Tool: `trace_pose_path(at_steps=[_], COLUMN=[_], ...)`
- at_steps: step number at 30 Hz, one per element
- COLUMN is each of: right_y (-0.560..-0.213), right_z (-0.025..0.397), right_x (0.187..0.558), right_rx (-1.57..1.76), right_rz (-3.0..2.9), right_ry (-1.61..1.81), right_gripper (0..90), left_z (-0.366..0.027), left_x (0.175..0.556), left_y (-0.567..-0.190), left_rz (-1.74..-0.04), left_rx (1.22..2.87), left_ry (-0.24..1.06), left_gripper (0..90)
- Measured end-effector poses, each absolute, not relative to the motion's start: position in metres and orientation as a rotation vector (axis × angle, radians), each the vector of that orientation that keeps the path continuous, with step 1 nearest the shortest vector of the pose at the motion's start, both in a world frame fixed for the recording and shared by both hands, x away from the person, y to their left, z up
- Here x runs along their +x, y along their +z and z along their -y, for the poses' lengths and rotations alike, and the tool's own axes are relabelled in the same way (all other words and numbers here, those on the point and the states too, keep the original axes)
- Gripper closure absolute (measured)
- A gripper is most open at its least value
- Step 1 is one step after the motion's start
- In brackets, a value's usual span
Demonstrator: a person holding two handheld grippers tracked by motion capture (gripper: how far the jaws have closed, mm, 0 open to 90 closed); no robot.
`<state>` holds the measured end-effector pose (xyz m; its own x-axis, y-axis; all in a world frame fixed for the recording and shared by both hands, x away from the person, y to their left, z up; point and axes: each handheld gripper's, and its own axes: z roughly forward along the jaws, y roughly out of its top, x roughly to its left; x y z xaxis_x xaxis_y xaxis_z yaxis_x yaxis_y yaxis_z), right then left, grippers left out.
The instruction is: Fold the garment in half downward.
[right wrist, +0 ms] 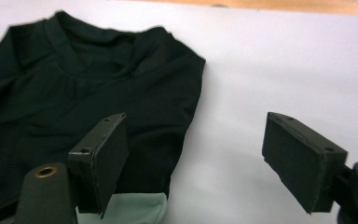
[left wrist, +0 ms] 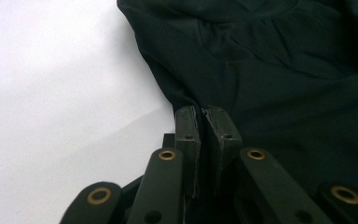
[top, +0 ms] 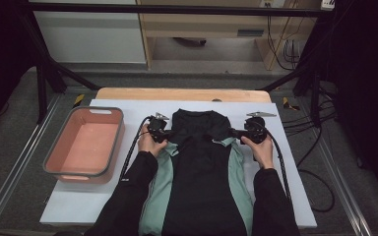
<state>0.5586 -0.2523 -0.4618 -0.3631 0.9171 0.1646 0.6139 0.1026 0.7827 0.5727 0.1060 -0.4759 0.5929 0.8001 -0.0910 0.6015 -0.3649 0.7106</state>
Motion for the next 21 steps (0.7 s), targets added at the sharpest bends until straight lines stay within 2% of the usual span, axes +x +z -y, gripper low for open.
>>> trace_pose_path(at_steps=[8, 14, 21], right_y=[-0.477, -0.473, -0.476], right_z=[0.248, 0.243, 0.234], right_x=[0.565, 0.567, 0.569], right_rx=[1.512, 1.481, 1.462], right_rz=[-2.067, -2.105, -2.171], right_ry=[1.118, 1.094, 1.036], right_gripper=[31.5, 36.0, 45.4], left_z=[-0.106, -0.106, -0.107], left_x=[0.573, 0.573, 0.573], left_y=[-0.476, -0.476, -0.476], left_rz=[-1.104, -1.104, -1.1], left_rx=[2.096, 2.098, 2.097], left_ry=[0.349, 0.35, 0.346], left_gripper=[82.8, 82.8, 82.8])
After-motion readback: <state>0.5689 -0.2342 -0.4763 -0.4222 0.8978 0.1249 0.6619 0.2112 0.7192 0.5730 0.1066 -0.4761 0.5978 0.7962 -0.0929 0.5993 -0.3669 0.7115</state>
